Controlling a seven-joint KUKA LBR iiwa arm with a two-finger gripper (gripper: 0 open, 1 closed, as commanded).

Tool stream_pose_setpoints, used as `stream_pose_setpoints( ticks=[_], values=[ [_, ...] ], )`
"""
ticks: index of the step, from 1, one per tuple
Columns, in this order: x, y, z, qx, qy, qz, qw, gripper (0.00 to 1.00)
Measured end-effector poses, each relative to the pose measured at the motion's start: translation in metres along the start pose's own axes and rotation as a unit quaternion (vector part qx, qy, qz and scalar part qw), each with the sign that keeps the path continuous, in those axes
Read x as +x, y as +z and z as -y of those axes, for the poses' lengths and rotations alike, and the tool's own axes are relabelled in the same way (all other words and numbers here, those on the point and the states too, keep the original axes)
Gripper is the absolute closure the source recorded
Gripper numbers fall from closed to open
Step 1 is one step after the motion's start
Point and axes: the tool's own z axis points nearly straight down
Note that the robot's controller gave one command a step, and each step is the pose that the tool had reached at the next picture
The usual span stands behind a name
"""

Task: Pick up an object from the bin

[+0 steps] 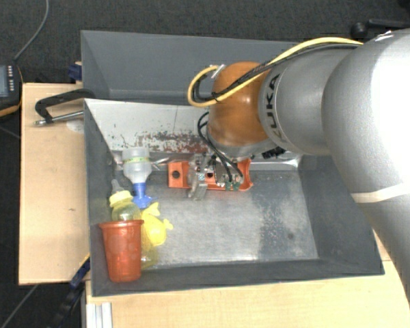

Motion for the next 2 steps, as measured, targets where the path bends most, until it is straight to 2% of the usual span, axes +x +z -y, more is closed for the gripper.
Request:
stream_pose_setpoints(
  ticks=[2],
  values=[
    [0.002, -0.014, 0.000, 0.000, 0.000, -0.0020, 1.0000, 1.00]
  ],
)
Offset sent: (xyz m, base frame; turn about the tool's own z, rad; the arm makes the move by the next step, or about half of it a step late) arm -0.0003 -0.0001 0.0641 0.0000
